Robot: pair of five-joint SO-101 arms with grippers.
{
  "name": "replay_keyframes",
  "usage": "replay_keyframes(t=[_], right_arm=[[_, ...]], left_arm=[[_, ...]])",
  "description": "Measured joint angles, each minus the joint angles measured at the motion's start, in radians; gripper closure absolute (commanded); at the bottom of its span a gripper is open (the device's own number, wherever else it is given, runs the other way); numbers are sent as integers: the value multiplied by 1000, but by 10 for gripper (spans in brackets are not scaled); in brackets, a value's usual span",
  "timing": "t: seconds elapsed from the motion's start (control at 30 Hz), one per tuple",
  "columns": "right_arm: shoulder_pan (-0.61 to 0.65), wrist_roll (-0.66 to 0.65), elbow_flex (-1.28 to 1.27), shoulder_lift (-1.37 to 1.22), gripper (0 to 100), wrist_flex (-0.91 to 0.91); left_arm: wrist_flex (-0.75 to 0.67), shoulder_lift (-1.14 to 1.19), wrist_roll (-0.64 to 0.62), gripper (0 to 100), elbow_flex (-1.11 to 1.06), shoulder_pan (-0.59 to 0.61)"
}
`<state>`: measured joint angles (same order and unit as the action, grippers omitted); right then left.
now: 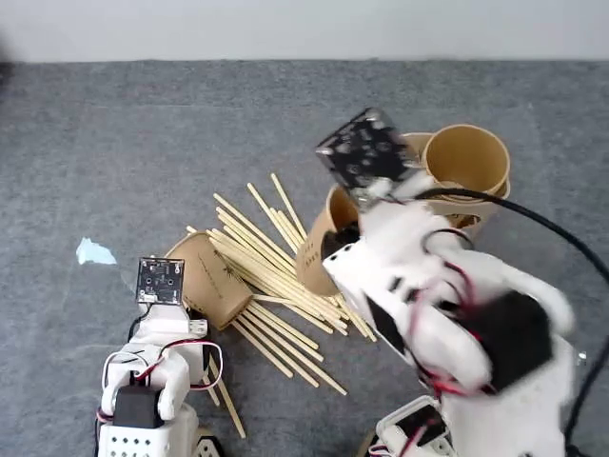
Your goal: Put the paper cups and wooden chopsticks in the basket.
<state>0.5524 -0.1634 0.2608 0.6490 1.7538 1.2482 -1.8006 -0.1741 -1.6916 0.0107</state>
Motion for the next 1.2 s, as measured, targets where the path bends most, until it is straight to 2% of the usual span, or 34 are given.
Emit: replay_keyframes(t=[0.13, 0.2, 0.5, 0.63, 0.83, 1.07, 1.2], right_arm=[[-3, -48, 115, 0, 991, 0], [-43, -78, 132, 2, 991, -5], [-390, -315, 141, 0, 991, -114], [-470, -364, 141, -12, 991, -166], [-520, -381, 140, -140, 991, -227], [-519, -382, 141, -236, 991, -273], [-531, -439, 141, -272, 991, -276]], left_arm=[[0, 0, 0, 987, 0, 0], [0, 0, 0, 987, 0, 0], [0, 0, 0, 987, 0, 0], [0, 0, 0, 987, 0, 0], [0, 0, 0, 987, 0, 0], [0, 0, 0, 987, 0, 0], [0, 0, 0, 987, 0, 0]])
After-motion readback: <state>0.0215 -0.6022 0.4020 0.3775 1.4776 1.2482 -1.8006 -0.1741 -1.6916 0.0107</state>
